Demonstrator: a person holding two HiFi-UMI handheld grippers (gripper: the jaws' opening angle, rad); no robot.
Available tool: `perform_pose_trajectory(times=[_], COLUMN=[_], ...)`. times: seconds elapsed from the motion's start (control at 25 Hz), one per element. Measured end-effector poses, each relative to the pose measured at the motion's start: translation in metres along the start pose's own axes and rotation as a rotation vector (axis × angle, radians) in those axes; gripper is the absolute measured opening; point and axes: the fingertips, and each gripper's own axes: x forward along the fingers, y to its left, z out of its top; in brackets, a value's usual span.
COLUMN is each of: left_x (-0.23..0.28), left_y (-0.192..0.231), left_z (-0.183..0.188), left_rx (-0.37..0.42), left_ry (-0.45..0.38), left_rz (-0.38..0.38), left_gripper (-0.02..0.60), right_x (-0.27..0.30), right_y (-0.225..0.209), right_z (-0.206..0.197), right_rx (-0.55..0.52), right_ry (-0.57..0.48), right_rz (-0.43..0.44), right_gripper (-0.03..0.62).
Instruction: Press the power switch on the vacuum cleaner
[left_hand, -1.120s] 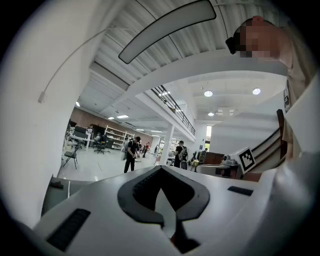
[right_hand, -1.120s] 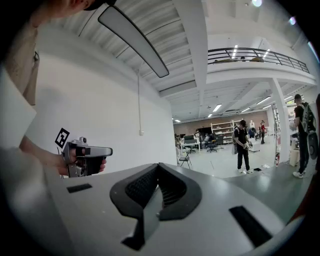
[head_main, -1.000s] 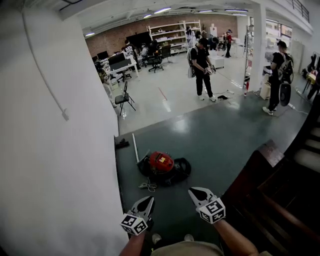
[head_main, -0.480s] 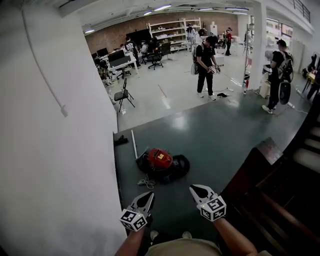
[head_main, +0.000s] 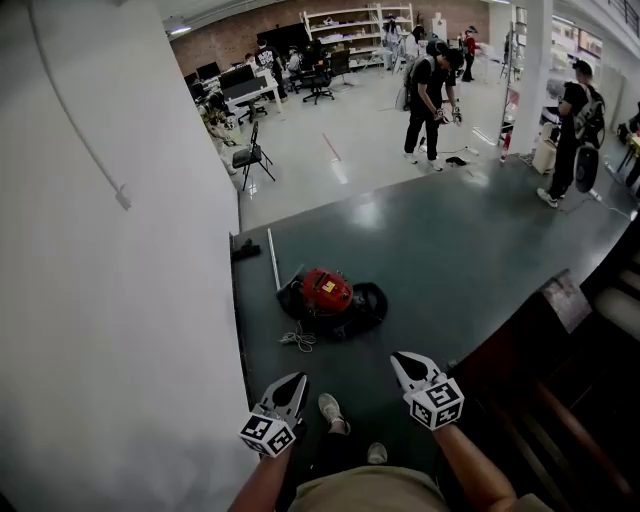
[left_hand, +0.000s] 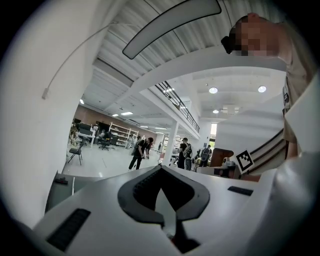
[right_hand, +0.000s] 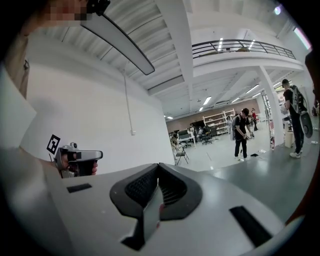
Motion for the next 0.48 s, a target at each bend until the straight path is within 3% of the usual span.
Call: perform_pose_trajectory(times=[0.2, 0.48], left_x=[0.032, 0.101], left_y=[0.058, 0.138], left_z=[-0.002, 0.018], left_rx=[0.004, 0.065], left_ry=[0.025, 0.044], left_rz=[0.031, 0.033], left_gripper=[0.003, 0.003], right_x=[0.051, 0.137], right_y=[-0.014, -0.038], right_z=[0.005, 0.024], right_rx=[0.116, 0.119], right_ry=[0.031, 0.068], right_rz=[0.061, 0.061], right_gripper=[0.009, 0.009])
